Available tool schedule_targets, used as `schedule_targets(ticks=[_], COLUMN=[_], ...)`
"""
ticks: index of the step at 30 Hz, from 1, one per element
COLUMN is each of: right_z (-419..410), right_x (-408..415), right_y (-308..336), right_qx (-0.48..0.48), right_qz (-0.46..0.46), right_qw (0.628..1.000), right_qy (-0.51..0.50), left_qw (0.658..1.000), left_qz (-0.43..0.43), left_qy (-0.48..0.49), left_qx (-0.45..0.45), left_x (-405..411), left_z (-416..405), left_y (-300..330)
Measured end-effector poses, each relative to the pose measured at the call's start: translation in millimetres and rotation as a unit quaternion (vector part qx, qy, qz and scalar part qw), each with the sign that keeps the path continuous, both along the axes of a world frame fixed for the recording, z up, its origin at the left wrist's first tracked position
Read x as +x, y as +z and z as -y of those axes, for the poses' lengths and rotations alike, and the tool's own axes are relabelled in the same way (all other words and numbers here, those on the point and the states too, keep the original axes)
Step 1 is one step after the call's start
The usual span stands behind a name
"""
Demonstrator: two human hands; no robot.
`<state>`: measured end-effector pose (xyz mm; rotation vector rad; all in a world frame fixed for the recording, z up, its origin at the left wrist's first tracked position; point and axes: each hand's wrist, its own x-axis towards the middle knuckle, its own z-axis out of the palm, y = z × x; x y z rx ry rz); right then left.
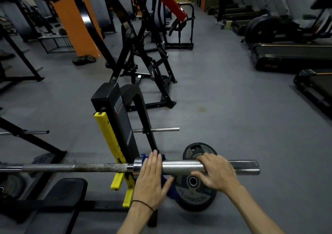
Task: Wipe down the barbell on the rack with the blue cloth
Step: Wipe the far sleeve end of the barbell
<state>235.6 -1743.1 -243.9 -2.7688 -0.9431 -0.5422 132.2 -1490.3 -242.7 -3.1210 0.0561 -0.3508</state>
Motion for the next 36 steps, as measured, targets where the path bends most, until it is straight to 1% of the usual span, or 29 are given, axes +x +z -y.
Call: schedule_targets(ticks=[2, 4, 6, 8, 9, 12, 14, 15, 16, 18, 20, 24, 27, 28, 30, 32, 34, 36], right_z=[-1, -2, -2, -3, -2, -2, -2, -3, -3, -3, -3, -5, -11, -13, -12, -9, -7, -6], right_x=[-3, -6, -9, -11, -10, -10, -10, -11, -11, -14, -16, -26, -35, -38, -39, -38, -37, -39], right_y=[0, -2, -4, -5, -4, -4, -5, -4, -4, -5, -5, -11, -19, -22, -26, -26, -24, -24], right_qx=[-0.004, -0.003, 0.006, 0.010, 0.010, 0.007, 0.006, 0.009, 0.013, 0.016, 0.016, 0.035, 0.038, 0.041, 0.045, 0.046, 0.044, 0.045], right_qz=[0.009, 0.018, 0.028, 0.040, 0.044, 0.046, 0.043, 0.042, 0.045, 0.051, 0.050, 0.043, 0.048, 0.050, 0.052, 0.051, 0.052, 0.051], right_qw=[1.000, 1.000, 1.000, 0.999, 0.999, 0.999, 0.999, 0.999, 0.999, 0.999, 0.999, 0.997, 0.994, 0.994, 0.993, 0.994, 0.994, 0.994], right_qy=[0.004, 0.005, -0.001, -0.002, -0.001, -0.001, -0.002, 0.000, 0.002, 0.004, -0.001, -0.049, -0.086, -0.093, -0.096, -0.086, -0.083, -0.082], left_qw=[1.000, 0.999, 1.000, 0.999, 0.999, 1.000, 0.999, 0.998, 0.999, 0.999, 0.999, 1.000, 0.998, 0.998, 0.999, 0.998, 0.999, 1.000], left_qz=[-0.009, -0.009, -0.012, -0.007, -0.004, 0.006, 0.000, -0.007, -0.010, -0.009, 0.003, 0.000, -0.030, -0.031, -0.023, -0.011, -0.008, 0.003], left_qy=[0.025, 0.036, 0.003, -0.032, -0.034, -0.005, 0.040, 0.047, 0.032, -0.030, -0.045, 0.010, 0.052, 0.040, -0.024, -0.065, -0.048, -0.007], left_qx=[-0.012, -0.037, -0.027, -0.004, 0.002, 0.013, -0.017, -0.032, -0.033, -0.020, -0.006, 0.011, -0.025, -0.028, -0.021, 0.000, 0.014, 0.024], left_x=[0, 4, 3, -2, -4, -10, -6, -3, -1, 0, 0, -6, 1, 3, 3, 0, -5, -10], left_z=[4, 29, 49, 39, 25, -5, 14, 32, 52, 74, 57, 2, 30, 48, 74, 63, 27, 1], left_y=[0, -1, -6, -9, -9, -7, -4, -5, -6, -9, -7, -5, -4, -5, -6, -4, -4, -7])
